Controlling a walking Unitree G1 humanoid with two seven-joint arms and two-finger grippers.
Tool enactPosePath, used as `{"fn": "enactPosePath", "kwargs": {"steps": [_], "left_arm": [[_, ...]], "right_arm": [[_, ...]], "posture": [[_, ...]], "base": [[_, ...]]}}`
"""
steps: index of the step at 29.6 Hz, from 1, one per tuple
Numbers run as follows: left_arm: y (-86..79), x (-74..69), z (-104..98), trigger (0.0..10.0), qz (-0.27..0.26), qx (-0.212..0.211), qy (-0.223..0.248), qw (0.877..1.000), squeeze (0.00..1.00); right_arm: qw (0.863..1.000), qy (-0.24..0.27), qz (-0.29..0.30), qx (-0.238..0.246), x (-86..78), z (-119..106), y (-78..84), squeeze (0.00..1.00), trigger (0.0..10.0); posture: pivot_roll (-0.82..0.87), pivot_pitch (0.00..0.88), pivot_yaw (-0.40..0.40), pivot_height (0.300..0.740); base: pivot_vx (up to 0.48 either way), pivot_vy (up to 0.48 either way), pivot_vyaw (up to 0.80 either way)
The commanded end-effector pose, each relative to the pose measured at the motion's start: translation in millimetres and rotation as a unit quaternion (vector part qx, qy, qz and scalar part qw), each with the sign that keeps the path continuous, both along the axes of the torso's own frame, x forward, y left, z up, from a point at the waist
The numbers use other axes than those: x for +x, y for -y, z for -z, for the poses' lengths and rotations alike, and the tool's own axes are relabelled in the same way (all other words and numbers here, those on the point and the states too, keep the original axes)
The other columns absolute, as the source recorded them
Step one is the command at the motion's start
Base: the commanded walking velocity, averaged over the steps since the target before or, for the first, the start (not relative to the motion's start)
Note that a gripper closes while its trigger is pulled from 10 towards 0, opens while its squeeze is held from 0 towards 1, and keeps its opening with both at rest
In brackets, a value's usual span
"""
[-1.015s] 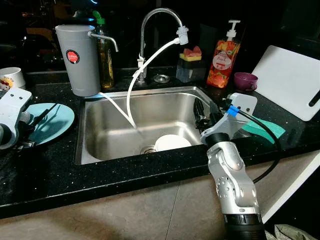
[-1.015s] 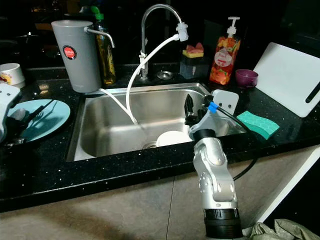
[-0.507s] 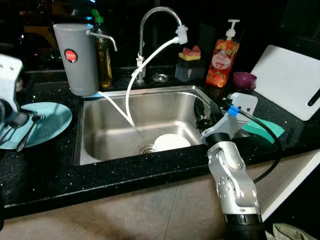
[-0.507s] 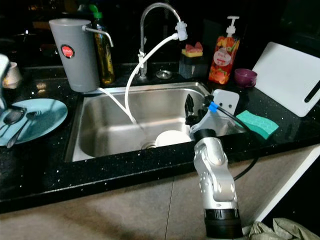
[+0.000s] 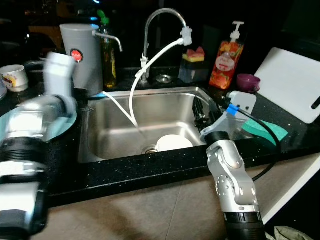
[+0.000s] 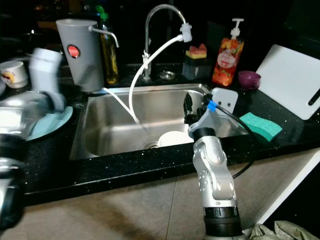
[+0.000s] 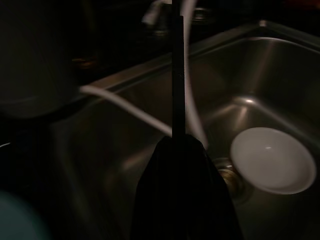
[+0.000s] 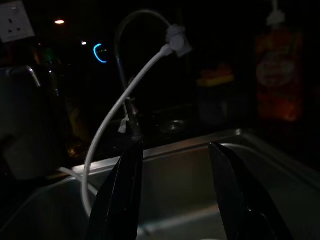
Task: Kitchen organization
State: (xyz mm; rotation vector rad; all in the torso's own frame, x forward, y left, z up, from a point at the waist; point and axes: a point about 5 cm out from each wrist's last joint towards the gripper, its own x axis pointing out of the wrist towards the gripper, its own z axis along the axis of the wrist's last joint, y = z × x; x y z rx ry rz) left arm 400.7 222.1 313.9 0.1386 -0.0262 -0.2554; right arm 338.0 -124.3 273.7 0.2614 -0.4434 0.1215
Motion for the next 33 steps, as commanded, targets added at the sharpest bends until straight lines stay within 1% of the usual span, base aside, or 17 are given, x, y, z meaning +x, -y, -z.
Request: {"fn": "enactPosePath", "kwargs": {"steps": [1, 4, 5, 6, 7, 8, 12, 13, 17, 20, 21, 23, 26, 28, 29, 30, 33], "left_arm": [[6.6, 5.0, 1, 10.0, 0.000, 0.003, 0.003, 1.000, 0.00], [38.1, 17.7, 21, 10.0, 0.005, 0.041, -0.013, 0.999, 0.00], [38.1, 17.7, 21, 10.0, 0.005, 0.041, -0.013, 0.999, 0.00], [59.0, 21.8, 33, 10.0, 0.017, 0.082, -0.021, 0.996, 0.00], [59.0, 21.8, 33, 10.0, 0.017, 0.082, -0.021, 0.996, 0.00], [65.6, 21.8, 36, 10.0, 0.031, 0.100, -0.022, 0.994, 1.00], [81.7, 19.5, 45, 10.0, 0.095, 0.195, -0.003, 0.976, 1.00], [81.7, 19.5, 45, 10.0, 0.095, 0.195, -0.003, 0.976, 1.00], [88.6, 14.7, 52, 10.0, 0.119, 0.384, 0.081, 0.912, 1.00], [89.2, 14.0, 51, 10.0, 0.119, 0.404, 0.097, 0.902, 1.00], [90.5, 13.0, 47, 10.0, 0.119, 0.397, 0.116, 0.903, 0.00], [90.5, 10.8, 38, 10.0, 0.110, 0.390, 0.149, 0.902, 0.00], [88.0, 8.4, 32, 10.0, 0.102, 0.346, 0.152, 0.920, 0.00], [83.0, 5.4, 34, 10.0, 0.094, 0.215, 0.088, 0.968, 0.00], [83.0, 5.4, 34, 10.0, 0.094, 0.215, 0.088, 0.968, 0.00], [79.5, -1.2, 41, 10.0, 0.092, 0.116, 0.035, 0.988, 0.00], [79.9, -13.8, 41, 10.0, 0.086, 0.066, 0.048, 0.993, 0.00]], "right_arm": [[1.000, -0.011, 0.004, 0.001, 1.5, 3, 3.0, 0.00, 10.0], [1.000, -0.011, 0.007, -0.002, 0.1, 3, 5.0, 0.00, 10.0], [1.000, -0.011, 0.007, -0.002, 0.1, 3, 5.0, 0.00, 10.0], [1.000, -0.011, 0.012, -0.003, -1.5, 3, 6.9, 0.00, 10.0], [1.000, -0.011, 0.012, -0.003, -1.5, 3, 6.9, 0.00, 10.0], [1.000, -0.010, 0.016, -0.003, -2.7, 3, 8.0, 0.00, 10.0], [1.000, -0.010, 0.029, 0.000, -6.6, 4, 13.0, 0.00, 10.0], [1.000, -0.010, 0.029, 0.000, -6.6, 4, 13.0, 0.00, 10.0], [0.999, -0.013, 0.038, 0.002, -9.8, 7, 16.2, 0.00, 10.0], [0.999, -0.013, 0.038, 0.002, -10.1, 7, 16.3, 0.00, 10.0], [0.999, -0.013, 0.038, 0.002, -10.3, 7, 16.1, 0.00, 10.0], [0.999, -0.013, 0.037, 0.002, -10.6, 7, 15.3, 0.00, 10.0], [0.999, -0.012, 0.034, 0.003, -10.7, 6, 14.0, 0.00, 10.0], [0.999, -0.014, 0.030, 0.006, -11.1, 7, 11.6, 0.00, 10.0], [0.999, -0.014, 0.030, 0.006, -11.1, 7, 11.6, 0.00, 10.0], [1.000, -0.017, 0.022, 0.009, -12.1, 9, 7.7, 0.00, 10.0], [1.000, -0.022, 0.015, 0.011, -14.8, 12, 4.3, 0.00, 10.0]], "posture": [[0.16, 0.129, -0.068, 0.740], [0.14, 0.132, -0.065, 0.740], [0.14, 0.132, -0.065, 0.740], [0.12, 0.135, -0.043, 0.740], [0.12, 0.135, -0.043, 0.740], [0.11, 0.136, -0.035, 0.740], [0.10, 0.138, -0.024, 0.740], [0.10, 0.138, -0.024, 0.740], [0.10, 0.138, -0.020, 0.740], [0.10, 0.139, -0.021, 0.740], [0.10, 0.137, -0.024, 0.740], [0.11, 0.137, -0.026, 0.740], [0.11, 0.138, -0.027, 0.740], [0.11, 0.141, -0.031, 0.740], [0.11, 0.141, -0.031, 0.740], [0.11, 0.142, -0.032, 0.740], [0.12, 0.150, -0.037, 0.740]], "base": [[0.000, 0.000, 0.00], [0.000, 0.000, 0.00], [0.000, 0.000, 0.00], [0.000, 0.000, 0.00], [0.000, 0.000, 0.00], [0.000, 0.000, 0.00], [0.000, 0.000, 0.00], [0.000, 0.000, 0.00], [0.000, 0.000, 0.00], [0.000, 0.000, 0.00], [0.000, 0.000, 0.00], [0.000, 0.000, 0.00], [0.000, 0.000, 0.00], [0.000, 0.000, 0.00], [0.000, 0.000, 0.00], [0.000, 0.000, 0.00], [0.000, 0.000, 0.00]]}}
